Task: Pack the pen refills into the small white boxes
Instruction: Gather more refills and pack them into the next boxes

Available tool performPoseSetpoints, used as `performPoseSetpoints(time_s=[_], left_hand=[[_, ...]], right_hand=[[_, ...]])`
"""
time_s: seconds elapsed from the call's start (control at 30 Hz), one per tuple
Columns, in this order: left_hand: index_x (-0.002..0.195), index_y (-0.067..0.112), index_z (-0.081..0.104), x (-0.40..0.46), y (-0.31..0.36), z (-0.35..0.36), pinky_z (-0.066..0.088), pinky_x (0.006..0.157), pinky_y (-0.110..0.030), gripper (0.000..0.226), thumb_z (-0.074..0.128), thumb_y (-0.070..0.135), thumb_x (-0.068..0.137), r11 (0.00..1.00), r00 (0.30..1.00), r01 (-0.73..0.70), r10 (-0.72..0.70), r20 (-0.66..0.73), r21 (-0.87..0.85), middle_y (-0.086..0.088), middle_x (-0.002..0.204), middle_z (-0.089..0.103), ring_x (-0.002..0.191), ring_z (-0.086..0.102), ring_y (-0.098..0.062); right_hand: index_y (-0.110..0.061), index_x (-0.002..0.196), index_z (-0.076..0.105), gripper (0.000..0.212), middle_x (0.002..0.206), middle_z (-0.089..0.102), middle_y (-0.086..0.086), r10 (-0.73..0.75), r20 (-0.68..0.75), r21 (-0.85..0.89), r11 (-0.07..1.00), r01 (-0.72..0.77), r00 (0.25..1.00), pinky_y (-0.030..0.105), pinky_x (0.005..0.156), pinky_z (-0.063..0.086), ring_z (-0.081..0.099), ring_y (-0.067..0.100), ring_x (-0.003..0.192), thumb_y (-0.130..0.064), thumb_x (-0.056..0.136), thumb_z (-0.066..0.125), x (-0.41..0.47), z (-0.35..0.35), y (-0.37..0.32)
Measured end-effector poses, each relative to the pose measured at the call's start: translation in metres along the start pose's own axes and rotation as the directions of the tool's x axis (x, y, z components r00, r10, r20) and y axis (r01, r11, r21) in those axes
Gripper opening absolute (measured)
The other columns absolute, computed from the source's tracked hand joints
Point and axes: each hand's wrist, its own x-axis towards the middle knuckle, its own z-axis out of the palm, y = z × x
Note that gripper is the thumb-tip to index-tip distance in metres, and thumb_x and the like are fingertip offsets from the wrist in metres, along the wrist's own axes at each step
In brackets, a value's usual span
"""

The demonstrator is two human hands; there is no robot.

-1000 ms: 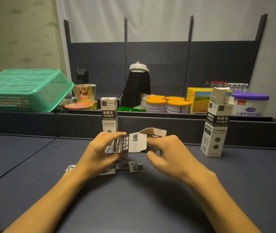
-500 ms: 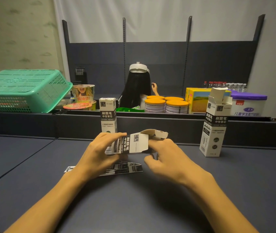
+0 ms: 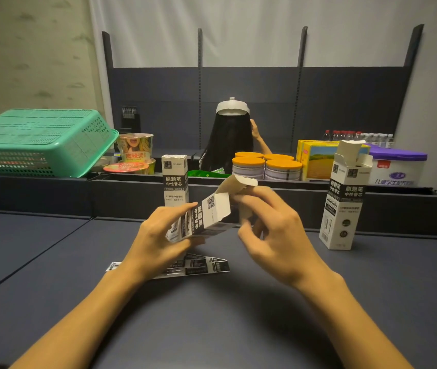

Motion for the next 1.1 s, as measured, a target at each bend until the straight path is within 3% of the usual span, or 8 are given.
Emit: performPoseSetpoints(time_s=[0.27, 0.43, 0.57, 0.67, 0.8, 0.9, 1.03, 1.1], left_hand=[[0.135, 0.029, 0.046, 0.000, 0.001, 0.001, 0.048, 0.081, -0.021, 0.067, 0.067, 0.050, 0.075, 1.000, 1.000, -0.006, 0.006, 0.000, 0.001, 0.013, 0.121, 0.055, 0.106, 0.055, -0.007], [0.135, 0.030, 0.046, 0.000, 0.001, 0.000, 0.043, 0.083, -0.012, 0.067, 0.068, 0.050, 0.075, 1.000, 1.000, -0.005, 0.005, 0.020, 0.010, 0.011, 0.122, 0.056, 0.107, 0.053, -0.006], [0.135, 0.027, 0.047, 0.000, 0.000, 0.001, 0.043, 0.084, -0.012, 0.068, 0.075, 0.037, 0.074, 1.000, 0.999, -0.014, 0.012, 0.051, 0.025, 0.003, 0.123, 0.060, 0.108, 0.053, -0.007], [0.134, 0.026, 0.047, -0.001, 0.000, 0.002, 0.047, 0.084, -0.020, 0.068, 0.076, 0.033, 0.072, 1.000, 0.999, -0.018, 0.017, 0.047, 0.020, 0.004, 0.123, 0.059, 0.109, 0.053, -0.009], [0.134, 0.026, 0.047, -0.001, 0.001, 0.001, 0.045, 0.084, -0.017, 0.068, 0.074, 0.038, 0.074, 0.999, 0.998, -0.030, 0.029, 0.054, 0.024, 0.011, 0.123, 0.056, 0.109, 0.052, -0.007], [0.134, 0.026, 0.047, -0.001, 0.003, 0.001, 0.047, 0.085, -0.018, 0.064, 0.066, 0.046, 0.077, 0.998, 0.996, -0.058, 0.056, 0.066, 0.030, 0.012, 0.121, 0.056, 0.108, 0.052, -0.007], [0.133, 0.022, 0.049, 0.000, 0.004, 0.002, 0.046, 0.083, -0.017, 0.062, 0.063, 0.047, 0.077, 0.997, 0.996, -0.066, 0.063, 0.064, 0.043, 0.011, 0.119, 0.057, 0.106, 0.052, -0.007], [0.134, 0.025, 0.047, 0.000, 0.004, 0.001, 0.045, 0.083, -0.013, 0.063, 0.063, 0.047, 0.077, 0.997, 0.996, -0.060, 0.058, 0.065, 0.041, 0.012, 0.119, 0.056, 0.106, 0.051, -0.007]], right_hand=[[-0.011, 0.100, 0.070, 0.019, 0.108, 0.061, -0.002, -0.039, -0.029, -0.037, 0.999, 0.038, 0.999, 0.006, 0.061, 0.039, 0.050, 0.001, 0.069, -0.012, 0.084, 0.060, 0.000, 0.004, 0.001], [-0.013, 0.113, 0.065, 0.029, 0.113, 0.063, -0.003, -0.012, 0.040, 0.005, 1.000, 0.012, 0.999, 0.003, 0.066, 0.038, 0.051, -0.006, 0.078, -0.015, 0.086, 0.056, 0.000, 0.006, 0.001], [-0.016, 0.113, 0.068, 0.035, 0.121, 0.061, -0.003, 0.033, 0.107, 0.015, 0.999, -0.035, 0.994, 0.008, 0.070, 0.045, 0.057, 0.005, 0.092, -0.025, 0.085, 0.049, -0.003, 0.008, 0.002], [-0.016, 0.112, 0.068, 0.039, 0.114, 0.065, -0.003, 0.045, 0.119, 0.013, 0.999, -0.047, 0.992, 0.003, 0.068, 0.041, 0.056, 0.001, 0.083, -0.029, 0.083, 0.046, -0.004, 0.008, 0.002], [-0.017, 0.125, 0.061, 0.044, 0.113, 0.065, -0.007, 0.066, 0.170, 0.056, 0.996, -0.076, 0.983, -0.001, 0.066, 0.036, 0.051, -0.017, 0.080, -0.018, 0.082, 0.051, -0.002, 0.006, 0.000], [-0.016, 0.125, 0.062, 0.046, 0.106, 0.057, -0.015, 0.068, 0.239, 0.072, 0.994, -0.088, 0.969, -0.002, 0.064, 0.034, 0.048, -0.021, 0.076, -0.016, 0.080, 0.050, -0.004, 0.007, -0.001], [-0.023, 0.131, 0.060, 0.052, 0.135, 0.056, -0.012, 0.103, 0.307, 0.048, 0.991, -0.124, 0.946, 0.008, 0.073, 0.047, 0.056, -0.006, 0.091, -0.026, 0.081, 0.046, -0.007, 0.010, 0.001], [-0.026, 0.135, 0.056, 0.054, 0.139, 0.053, -0.013, 0.120, 0.324, 0.058, 0.988, -0.146, 0.938, 0.015, 0.073, 0.053, 0.062, 0.006, 0.088, -0.028, 0.081, 0.046, -0.007, 0.010, 0.000]])
